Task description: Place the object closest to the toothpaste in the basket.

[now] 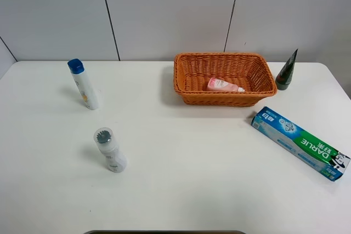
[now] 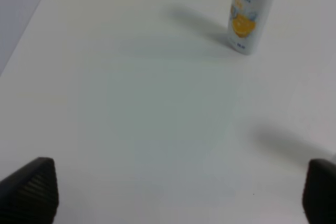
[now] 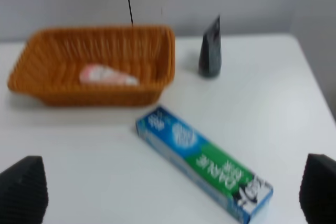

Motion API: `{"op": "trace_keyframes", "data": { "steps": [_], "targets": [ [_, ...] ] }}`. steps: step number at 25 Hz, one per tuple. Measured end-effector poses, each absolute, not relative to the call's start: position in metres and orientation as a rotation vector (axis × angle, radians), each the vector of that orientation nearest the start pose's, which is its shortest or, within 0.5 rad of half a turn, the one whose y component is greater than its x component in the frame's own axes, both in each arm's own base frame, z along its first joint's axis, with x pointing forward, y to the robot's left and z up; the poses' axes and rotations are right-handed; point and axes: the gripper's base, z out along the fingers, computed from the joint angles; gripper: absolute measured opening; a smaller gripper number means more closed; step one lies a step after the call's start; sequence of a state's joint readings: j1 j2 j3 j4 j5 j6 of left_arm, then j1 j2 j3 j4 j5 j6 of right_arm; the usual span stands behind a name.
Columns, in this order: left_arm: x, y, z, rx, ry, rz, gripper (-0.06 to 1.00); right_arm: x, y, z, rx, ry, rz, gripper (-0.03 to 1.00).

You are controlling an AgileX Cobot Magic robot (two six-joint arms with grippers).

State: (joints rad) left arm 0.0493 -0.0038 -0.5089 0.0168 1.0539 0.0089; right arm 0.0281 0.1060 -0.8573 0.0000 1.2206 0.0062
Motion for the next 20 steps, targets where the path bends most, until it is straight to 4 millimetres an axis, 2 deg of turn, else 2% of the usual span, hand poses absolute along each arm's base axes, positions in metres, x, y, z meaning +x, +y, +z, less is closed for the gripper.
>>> {"op": "trace_keyframes", "data": {
  "steps": [3,7,20],
  "targets": [
    [-0.006,0.001,0.28,-0.042,2.025,0.057,0.94,-0.033,-0.001,0.331,-0.017,2.017,0.025,0.99],
    [-0.006,0.001,0.28,-0.042,2.025,0.057,0.94,-0.029,-0.002,0.306,-0.011,2.021,0.014,0.99],
    [-0.006,0.001,0.28,-0.042,2.025,0.057,0.94,-0.007,-0.002,0.278,-0.012,2.05,0.001,0.99]
  ]
}}
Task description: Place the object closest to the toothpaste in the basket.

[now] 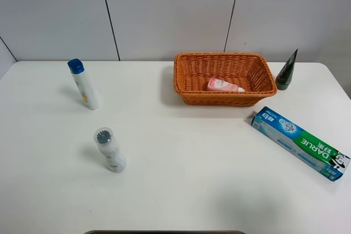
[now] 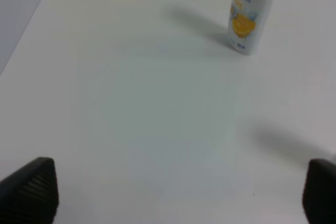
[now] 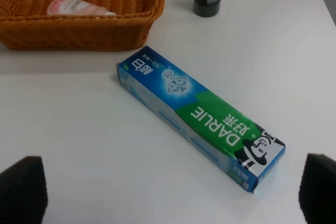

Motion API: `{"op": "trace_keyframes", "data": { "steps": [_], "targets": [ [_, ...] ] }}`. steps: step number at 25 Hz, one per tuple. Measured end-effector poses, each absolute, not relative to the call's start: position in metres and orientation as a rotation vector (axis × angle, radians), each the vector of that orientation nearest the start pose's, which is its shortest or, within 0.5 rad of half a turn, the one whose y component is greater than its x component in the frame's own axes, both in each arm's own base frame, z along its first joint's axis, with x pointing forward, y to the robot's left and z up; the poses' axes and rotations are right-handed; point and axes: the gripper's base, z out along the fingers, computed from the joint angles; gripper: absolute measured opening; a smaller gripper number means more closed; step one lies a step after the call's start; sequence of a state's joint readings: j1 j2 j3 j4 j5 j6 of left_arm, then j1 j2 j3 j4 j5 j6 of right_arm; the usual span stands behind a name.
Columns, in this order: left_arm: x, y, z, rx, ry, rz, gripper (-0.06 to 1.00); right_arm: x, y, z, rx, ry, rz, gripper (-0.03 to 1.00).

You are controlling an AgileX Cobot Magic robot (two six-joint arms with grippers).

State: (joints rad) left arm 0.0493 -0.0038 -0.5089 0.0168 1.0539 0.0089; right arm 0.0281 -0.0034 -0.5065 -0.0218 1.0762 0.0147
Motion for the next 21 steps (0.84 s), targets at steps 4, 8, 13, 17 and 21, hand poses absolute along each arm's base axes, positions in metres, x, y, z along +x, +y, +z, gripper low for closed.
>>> {"op": "trace_keyframes", "data": {
  "steps": [4,8,13,17,21],
  "targets": [
    [-0.0063,0.001,0.2803,-0.042,2.025,0.057,0.94,-0.0063,-0.0019,0.2771,-0.012,2.051,0.001,0.99],
    [-0.0063,0.001,0.2803,-0.042,2.025,0.057,0.94,-0.0063,-0.0019,0.2771,-0.012,2.051,0.001,0.99],
    [-0.0063,0.001,0.2803,-0.042,2.025,0.057,0.94,-0.0063,-0.0019,0.2771,-0.012,2.051,0.001,0.99],
    [-0.0063,0.001,0.2803,-0.042,2.025,0.057,0.94,-0.0063,-0.0019,0.2771,-0.012,2.051,0.001,0.99],
    [-0.0063,0.001,0.2803,-0.042,2.025,0.057,0.94,-0.0063,-0.0019,0.2771,-0.012,2.051,0.001,0.99]
  ]
}}
